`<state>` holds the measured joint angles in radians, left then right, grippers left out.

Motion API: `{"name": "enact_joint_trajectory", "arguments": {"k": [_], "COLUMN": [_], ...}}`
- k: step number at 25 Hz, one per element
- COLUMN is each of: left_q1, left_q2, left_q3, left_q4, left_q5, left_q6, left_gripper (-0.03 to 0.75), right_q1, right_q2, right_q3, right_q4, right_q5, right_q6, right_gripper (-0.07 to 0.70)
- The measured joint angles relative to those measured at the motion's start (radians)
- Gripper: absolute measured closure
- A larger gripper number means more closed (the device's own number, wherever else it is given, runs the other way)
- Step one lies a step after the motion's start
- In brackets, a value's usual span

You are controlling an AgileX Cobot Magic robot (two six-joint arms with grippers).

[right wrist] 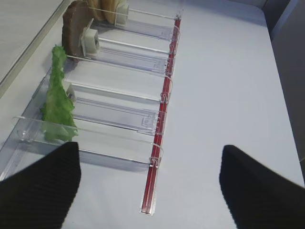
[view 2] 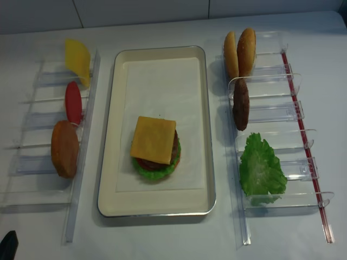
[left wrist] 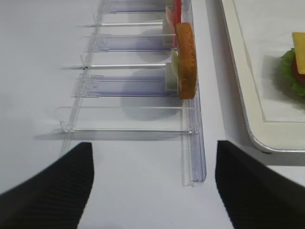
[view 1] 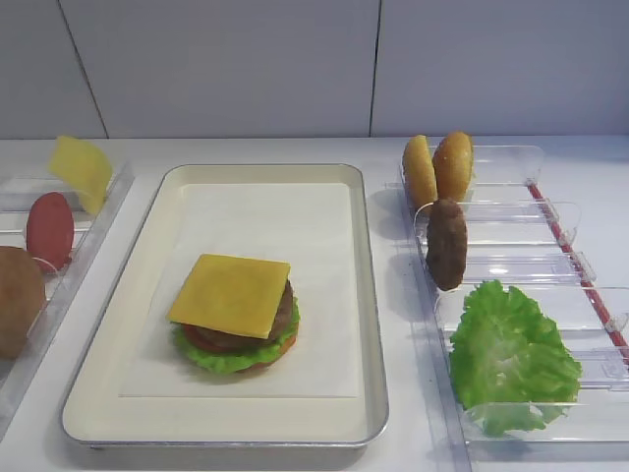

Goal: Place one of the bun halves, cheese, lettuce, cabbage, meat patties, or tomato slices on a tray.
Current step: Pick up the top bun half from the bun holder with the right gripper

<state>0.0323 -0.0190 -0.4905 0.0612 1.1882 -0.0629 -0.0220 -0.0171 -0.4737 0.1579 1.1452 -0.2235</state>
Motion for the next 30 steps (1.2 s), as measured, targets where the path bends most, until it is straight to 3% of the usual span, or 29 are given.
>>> {"name": "enact_joint_trajectory", "arguments": {"k": [16,20,30], "left_q1": [0.000,0.000,0.000], "left_q2": [0.000,0.000,0.000], "left_q3": [0.000,0.000,0.000], "left_q4": [0.000,0.000,0.013], "left_q5": [0.000,0.000,-0.002], "left_q6": [0.000,0.000,0.014], "left_gripper": [0.202,0.202,0.204], "right_q1": [0.000,0.000,0.000], "right_q2": [0.000,0.089,0.563], "right_q3": [-0.013,-0.098,-0.441], "right_q4": [0.002,0.007,0.095], "right_q5": [0.000,0.000,-0.018], "right_q6": [0.009,0.038,0.009], "right_gripper": [0.034,0.034,0.034]}}
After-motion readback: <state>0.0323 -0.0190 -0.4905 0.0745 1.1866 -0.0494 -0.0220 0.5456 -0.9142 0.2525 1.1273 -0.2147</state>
